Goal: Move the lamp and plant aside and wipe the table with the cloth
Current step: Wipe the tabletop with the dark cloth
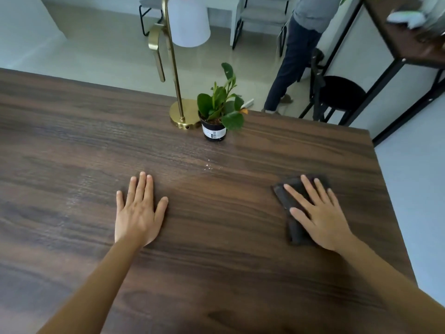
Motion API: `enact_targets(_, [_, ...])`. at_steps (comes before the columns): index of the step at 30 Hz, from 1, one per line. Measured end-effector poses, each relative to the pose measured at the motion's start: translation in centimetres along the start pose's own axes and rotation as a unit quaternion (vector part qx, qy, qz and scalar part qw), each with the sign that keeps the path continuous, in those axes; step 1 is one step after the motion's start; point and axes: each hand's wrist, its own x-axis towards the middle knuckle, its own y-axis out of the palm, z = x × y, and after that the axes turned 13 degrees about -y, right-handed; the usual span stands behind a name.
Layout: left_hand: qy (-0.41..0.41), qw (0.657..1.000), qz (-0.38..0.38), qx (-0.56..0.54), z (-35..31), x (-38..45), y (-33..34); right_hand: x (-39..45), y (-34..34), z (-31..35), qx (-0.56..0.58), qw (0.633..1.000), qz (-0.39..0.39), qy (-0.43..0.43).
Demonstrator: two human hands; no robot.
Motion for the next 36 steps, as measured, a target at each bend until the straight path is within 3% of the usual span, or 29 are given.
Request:
enact_targets(3, [0.0,1.0,-0.004,0.006,-0.1,0.0,0.2,-4.5,-1.4,-3.7,-0.016,0.988,-0.004,0.154])
enact_targets(6, [0.001,1.0,-0.006,0.015,-0.2,0.1,0.1,1.0,-2.9,-2.8,0.025,0.943,-0.031,0.331])
enact_targets(8, [0.002,1.0,0.001,0.011,-0.2,0.0,-0.1,6.9,-3.6,-0.1,0.051,0.926,-0.033,0.373])
enact_targets(12, [0.01,1.0,0.023,0.001,-0.2,0.0,-0.5,15.8,-1.2,12.5,0.04,0.977,-0.008,0.207])
enact_targets(15, [0.022,0.994,0.072,-0.081,0.3,0.5,-1.2,15.6,0.7,20.9,0.029,0.998,0.021,0.042])
enact_targets(17, [0.052,0.98,0.108,-0.159,1.8,1.0,-1.9,11.5,1.3,21.6,0.014,0.998,0.024,-0.053])
enact_targets(19, [0.08,0.977,0.086,-0.177,4.9,1.8,-2.6,5.8,1.8,19.1,0.015,0.996,0.007,-0.089])
enact_targets(21, [0.091,0.988,0.029,-0.12,8.9,2.6,-2.9,0.9,1.3,15.1,-0.002,1.0,-0.012,-0.007])
enact_targets(23, [0.074,0.995,0.01,-0.063,12.2,3.0,-2.9,-0.6,0.0,11.0,-0.007,0.988,-0.019,0.151])
enact_targets(26, [0.068,0.997,0.009,-0.02,13.9,2.6,-2.6,4.9,-1.6,9.2,0.046,0.927,-0.019,0.373])
enact_targets(28, [0.072,0.997,0.0,-0.014,13.9,2.4,-2.2,11.1,-1.9,12.0,0.065,0.899,-0.024,0.432])
enact_targets(30, [0.071,0.997,0.0,-0.013,14.0,2.4,-2.1,16.7,-0.8,17.6,0.057,0.93,-0.018,0.362])
enact_targets(32, [0.072,0.997,0.001,-0.006,14.1,2.6,-2.1,20.3,1.0,25.3,0.045,0.973,-0.005,0.227])
enact_targets(34, [0.075,0.997,0.014,-0.004,14.2,2.7,-2.1,20.6,2.5,31.7,0.038,0.996,0.006,0.08])
enact_targets(36, [0.079,0.996,0.026,-0.008,14.2,2.8,-2.3,17.6,3.0,33.8,0.023,0.999,0.012,-0.044])
